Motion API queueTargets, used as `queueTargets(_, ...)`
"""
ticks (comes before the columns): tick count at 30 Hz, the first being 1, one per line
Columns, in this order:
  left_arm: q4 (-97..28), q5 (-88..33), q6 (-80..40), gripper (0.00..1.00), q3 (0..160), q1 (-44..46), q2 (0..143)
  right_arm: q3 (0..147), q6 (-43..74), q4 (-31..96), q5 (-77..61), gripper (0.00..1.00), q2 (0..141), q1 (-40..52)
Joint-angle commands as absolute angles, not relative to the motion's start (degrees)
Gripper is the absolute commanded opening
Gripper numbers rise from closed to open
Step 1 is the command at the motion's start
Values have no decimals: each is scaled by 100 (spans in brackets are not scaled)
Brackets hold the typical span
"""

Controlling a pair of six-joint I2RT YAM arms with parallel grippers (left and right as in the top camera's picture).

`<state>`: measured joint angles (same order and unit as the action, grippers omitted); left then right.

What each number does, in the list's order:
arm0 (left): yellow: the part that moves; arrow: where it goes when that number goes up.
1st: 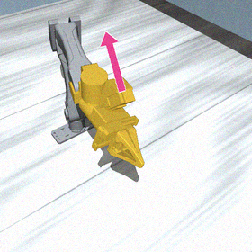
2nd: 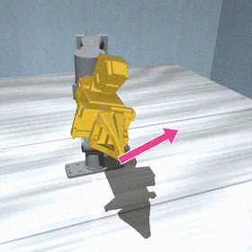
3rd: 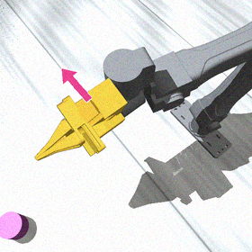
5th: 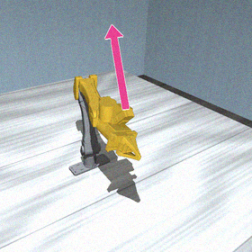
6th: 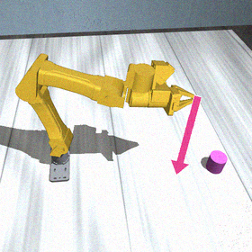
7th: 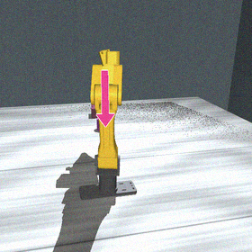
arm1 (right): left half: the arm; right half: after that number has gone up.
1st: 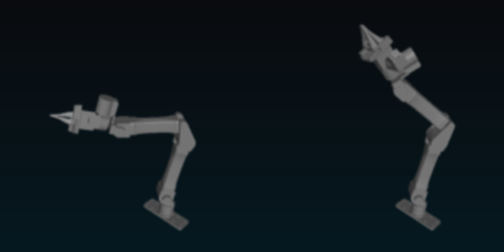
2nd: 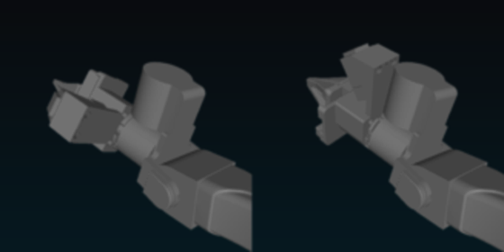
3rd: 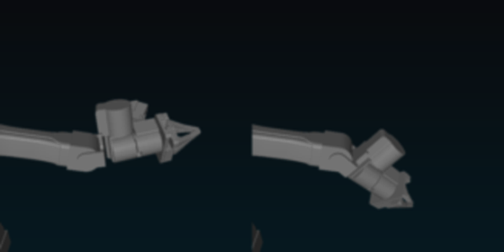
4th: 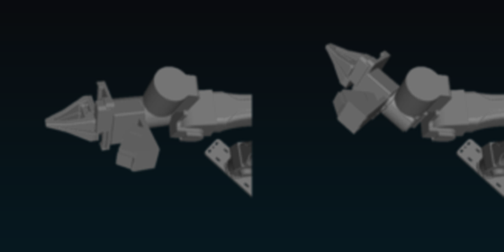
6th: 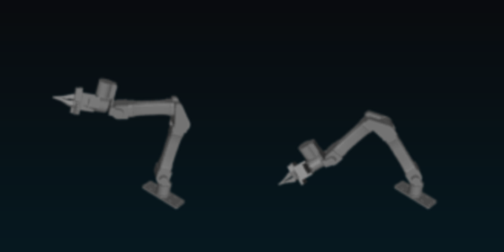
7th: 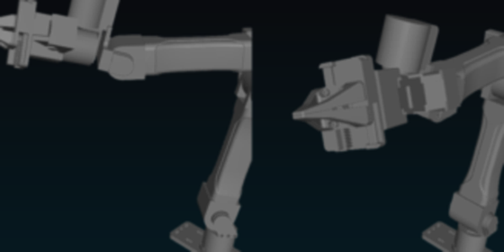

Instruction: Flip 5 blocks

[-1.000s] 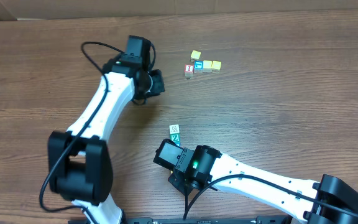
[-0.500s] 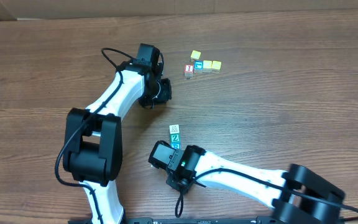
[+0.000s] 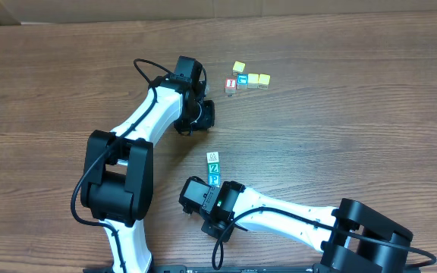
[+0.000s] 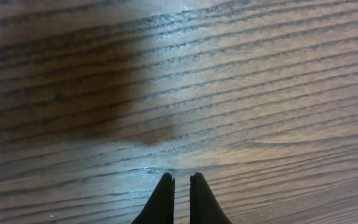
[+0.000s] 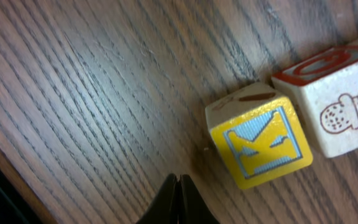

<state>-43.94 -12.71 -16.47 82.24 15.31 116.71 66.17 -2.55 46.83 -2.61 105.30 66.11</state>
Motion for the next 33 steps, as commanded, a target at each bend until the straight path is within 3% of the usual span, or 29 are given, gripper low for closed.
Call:
queueTargets(1, -4414, -1361, -1540, 4, 8265, 1577, 11771, 6595, -355, 4582, -290, 4, 10595, 6667)
queueTargets(33, -4469, -1280, -1367, 4, 7977, 1846, 11775, 6442, -460, 4128, 56, 4, 10665, 6847)
